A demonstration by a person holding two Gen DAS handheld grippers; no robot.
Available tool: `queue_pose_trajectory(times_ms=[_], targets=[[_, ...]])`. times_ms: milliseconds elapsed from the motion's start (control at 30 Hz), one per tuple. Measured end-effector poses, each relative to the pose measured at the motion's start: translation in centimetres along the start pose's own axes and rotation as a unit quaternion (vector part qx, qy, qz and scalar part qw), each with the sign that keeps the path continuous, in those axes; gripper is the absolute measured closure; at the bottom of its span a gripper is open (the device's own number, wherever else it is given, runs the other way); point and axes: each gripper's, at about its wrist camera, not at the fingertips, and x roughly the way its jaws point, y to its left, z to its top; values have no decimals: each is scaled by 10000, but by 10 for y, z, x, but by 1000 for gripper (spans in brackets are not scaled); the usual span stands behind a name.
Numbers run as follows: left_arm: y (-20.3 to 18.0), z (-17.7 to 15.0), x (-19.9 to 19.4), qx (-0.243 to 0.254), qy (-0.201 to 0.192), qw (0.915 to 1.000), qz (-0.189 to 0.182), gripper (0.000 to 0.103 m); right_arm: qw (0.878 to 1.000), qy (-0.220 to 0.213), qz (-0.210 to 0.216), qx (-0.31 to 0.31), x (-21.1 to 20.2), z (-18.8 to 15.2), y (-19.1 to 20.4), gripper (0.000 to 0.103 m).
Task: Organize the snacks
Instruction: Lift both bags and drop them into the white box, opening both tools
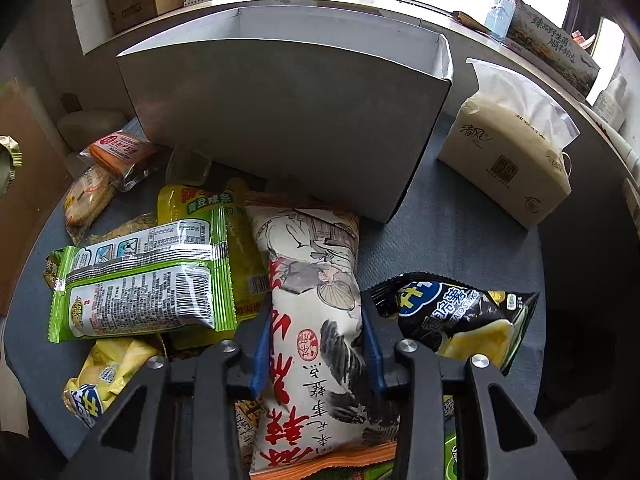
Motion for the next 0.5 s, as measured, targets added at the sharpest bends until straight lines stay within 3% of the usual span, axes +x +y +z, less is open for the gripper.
queue_pose_trajectory(times_ms=[167,300,500], targets=[[-5,15,3,-125,-256,9995,-116,63,9931,-513,864,604,-45,-8,-17,65],[-10,44,11,-228,-515,9982,-220,63,9741,-1126,1519,1241,-93,-3,-38,65],[-16,116,53,-332,-828,9960,-29,63,9537,-2033,1379,1737,-135,49,-53,65]])
